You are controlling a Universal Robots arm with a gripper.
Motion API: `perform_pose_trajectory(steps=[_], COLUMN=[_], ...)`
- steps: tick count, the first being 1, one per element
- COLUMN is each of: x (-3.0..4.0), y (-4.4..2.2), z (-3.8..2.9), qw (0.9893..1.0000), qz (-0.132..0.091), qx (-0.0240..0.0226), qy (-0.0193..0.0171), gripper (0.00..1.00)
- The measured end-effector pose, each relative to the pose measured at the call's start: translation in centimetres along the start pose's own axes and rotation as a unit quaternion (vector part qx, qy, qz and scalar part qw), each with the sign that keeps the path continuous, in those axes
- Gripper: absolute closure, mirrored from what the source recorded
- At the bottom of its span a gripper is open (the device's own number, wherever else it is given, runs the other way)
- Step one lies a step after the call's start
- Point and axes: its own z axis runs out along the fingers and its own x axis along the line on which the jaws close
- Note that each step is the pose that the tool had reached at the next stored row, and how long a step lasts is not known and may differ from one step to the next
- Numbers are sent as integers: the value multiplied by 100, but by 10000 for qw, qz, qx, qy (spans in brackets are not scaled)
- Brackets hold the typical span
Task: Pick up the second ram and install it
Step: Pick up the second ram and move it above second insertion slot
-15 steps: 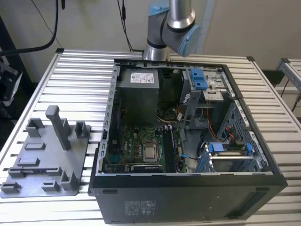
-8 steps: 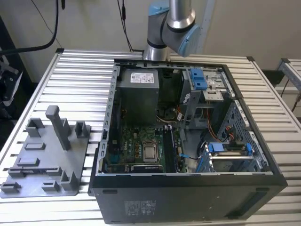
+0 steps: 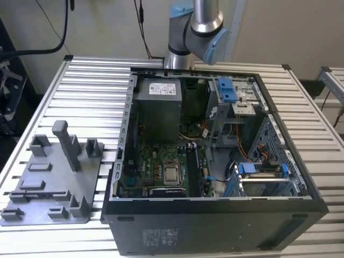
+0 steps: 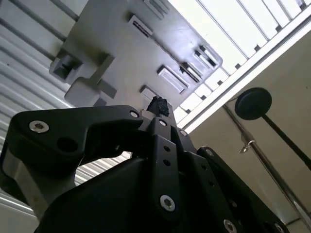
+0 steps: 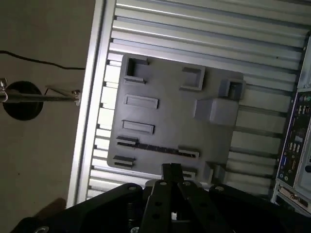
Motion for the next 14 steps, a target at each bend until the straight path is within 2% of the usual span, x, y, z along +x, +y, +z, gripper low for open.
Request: perform_pose_trajectory(steps=[3,7,10,14], x=[0,0,0,0], y=[0,0,0,0], z=[1,3,4,7], qw=[9996,9980,9958,9919], qz=[-273,-640,-912,-1272], qx=[1,2,4,5], qy=[5,13,18,25], gripper=[89,89,89,89])
